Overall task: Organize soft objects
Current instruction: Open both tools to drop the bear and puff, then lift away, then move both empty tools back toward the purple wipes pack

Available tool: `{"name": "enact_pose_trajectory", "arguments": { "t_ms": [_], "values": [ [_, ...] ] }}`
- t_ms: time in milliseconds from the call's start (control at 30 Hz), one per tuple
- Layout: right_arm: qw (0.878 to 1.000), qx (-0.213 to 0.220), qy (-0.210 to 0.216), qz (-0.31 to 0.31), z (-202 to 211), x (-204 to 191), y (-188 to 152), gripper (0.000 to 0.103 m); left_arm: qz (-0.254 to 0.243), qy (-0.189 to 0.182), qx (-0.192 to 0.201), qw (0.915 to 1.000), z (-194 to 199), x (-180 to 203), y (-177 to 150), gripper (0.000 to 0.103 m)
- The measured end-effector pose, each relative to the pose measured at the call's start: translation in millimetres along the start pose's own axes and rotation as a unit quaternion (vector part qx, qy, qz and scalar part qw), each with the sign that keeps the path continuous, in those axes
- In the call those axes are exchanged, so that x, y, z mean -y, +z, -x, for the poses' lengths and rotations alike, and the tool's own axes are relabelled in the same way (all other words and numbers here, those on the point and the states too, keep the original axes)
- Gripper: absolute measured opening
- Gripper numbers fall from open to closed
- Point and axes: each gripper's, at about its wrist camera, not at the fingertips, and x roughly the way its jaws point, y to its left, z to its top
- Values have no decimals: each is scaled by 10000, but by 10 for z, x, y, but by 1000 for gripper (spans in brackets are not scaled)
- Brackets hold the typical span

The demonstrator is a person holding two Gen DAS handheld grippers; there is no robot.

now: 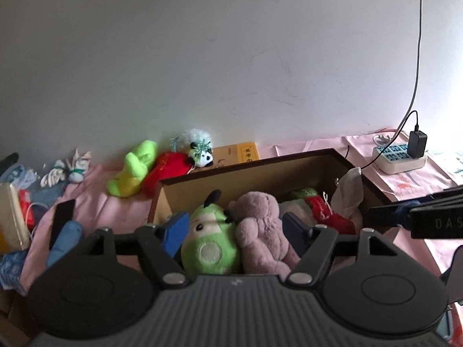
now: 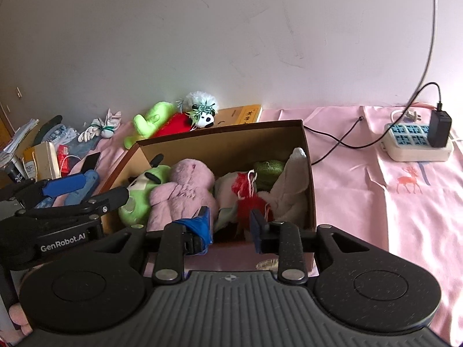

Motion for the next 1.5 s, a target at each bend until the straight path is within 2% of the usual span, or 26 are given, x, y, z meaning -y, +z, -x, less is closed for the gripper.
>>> {"name": "enact_pose_trajectory", "arguments": {
  "t_ms": [467, 600, 833, 1000, 1500],
  "values": [
    [9987, 253, -405, -150, 434, -177, -347, 14, 206, 461, -228, 9985, 496, 89, -209, 74],
    [9986, 214, -422, -230, 508, -203, -467, 15, 332, 580, -305, 9973, 599, 101, -284, 74],
    [9966, 138, -737, -334, 579, -242, -679, 16, 458, 753, -471, 9950, 714, 139, -439, 75],
    [9956, -36, -769, -530, 601, -199, -816, 16, 554, 786, -606, 9935, 746, 162, -554, 76],
    [9939, -273, -989, -411, 676, -115, -1084, 17, 558, 783, -936, 9910, 780, 283, -830, 81]
  ]
}}
